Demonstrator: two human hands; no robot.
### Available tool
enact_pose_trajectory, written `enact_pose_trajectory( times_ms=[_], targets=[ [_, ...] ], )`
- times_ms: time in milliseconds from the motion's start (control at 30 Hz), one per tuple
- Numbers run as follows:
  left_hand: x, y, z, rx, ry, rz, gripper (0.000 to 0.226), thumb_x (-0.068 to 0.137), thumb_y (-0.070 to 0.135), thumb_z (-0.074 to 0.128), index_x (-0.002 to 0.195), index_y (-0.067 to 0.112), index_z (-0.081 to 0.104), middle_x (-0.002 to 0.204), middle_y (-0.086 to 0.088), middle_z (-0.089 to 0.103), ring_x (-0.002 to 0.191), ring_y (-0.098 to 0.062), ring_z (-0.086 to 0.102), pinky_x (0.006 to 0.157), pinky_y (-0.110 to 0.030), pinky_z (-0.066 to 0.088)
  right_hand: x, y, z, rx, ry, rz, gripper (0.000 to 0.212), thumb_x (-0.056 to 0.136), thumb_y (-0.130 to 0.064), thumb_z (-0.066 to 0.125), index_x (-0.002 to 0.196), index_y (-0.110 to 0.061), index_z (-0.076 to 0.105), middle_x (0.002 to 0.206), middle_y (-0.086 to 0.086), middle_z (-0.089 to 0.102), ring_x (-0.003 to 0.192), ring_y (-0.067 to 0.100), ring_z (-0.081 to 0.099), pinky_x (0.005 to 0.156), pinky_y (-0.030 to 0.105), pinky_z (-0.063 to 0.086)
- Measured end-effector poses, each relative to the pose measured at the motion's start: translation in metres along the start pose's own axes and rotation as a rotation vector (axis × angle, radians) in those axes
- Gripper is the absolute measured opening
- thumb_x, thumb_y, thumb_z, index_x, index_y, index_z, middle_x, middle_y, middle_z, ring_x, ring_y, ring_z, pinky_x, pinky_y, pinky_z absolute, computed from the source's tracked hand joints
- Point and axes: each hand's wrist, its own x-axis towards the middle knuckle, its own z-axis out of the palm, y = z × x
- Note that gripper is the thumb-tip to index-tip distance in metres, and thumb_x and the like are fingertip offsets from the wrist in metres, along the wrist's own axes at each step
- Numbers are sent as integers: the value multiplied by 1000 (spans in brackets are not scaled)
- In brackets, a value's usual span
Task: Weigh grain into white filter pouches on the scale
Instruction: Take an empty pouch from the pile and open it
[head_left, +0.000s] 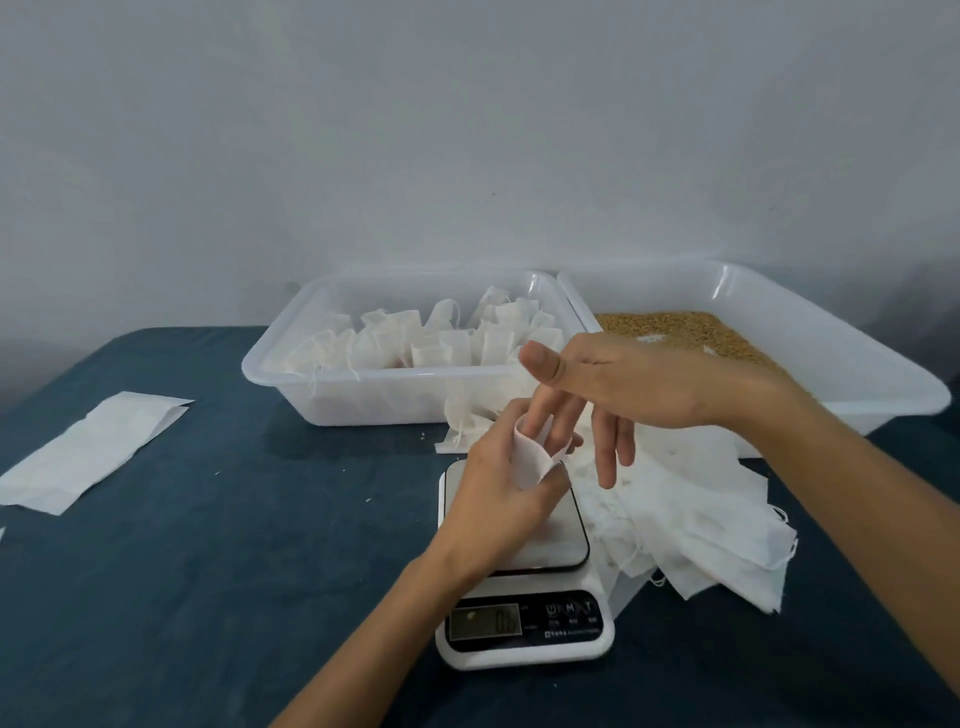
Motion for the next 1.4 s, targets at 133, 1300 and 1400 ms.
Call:
enact_pose_trajectory(
  times_ms=[133,1300,1400],
  targets=[
    [2,1,0,-109,20,-57,34,87,13,64,119,23,62,110,4,76,113,-10,70,89,-27,56,-5,-2,-13,-81,11,-5,93,72,-94,23,97,-25,81,100,-5,77,59,30,74,54,28,54],
    [8,-4,-1,-217,137,-191,23,85,6,83,102,9,67,98,-11,74,88,-21,68,76,-31,57,7,220,-104,-769,328,724,12,93,-21,64,89,-9,64,89,7,65,79,22,62,71,37,51],
    [8,-3,0,-218,141,-195,23,86,5,82,102,8,66,97,-10,74,88,-20,68,78,-34,57,7,221,-108,-870,455,716,19,91,-19,68,81,-13,53,80,3,57,73,21,58,60,32,45]
  ],
)
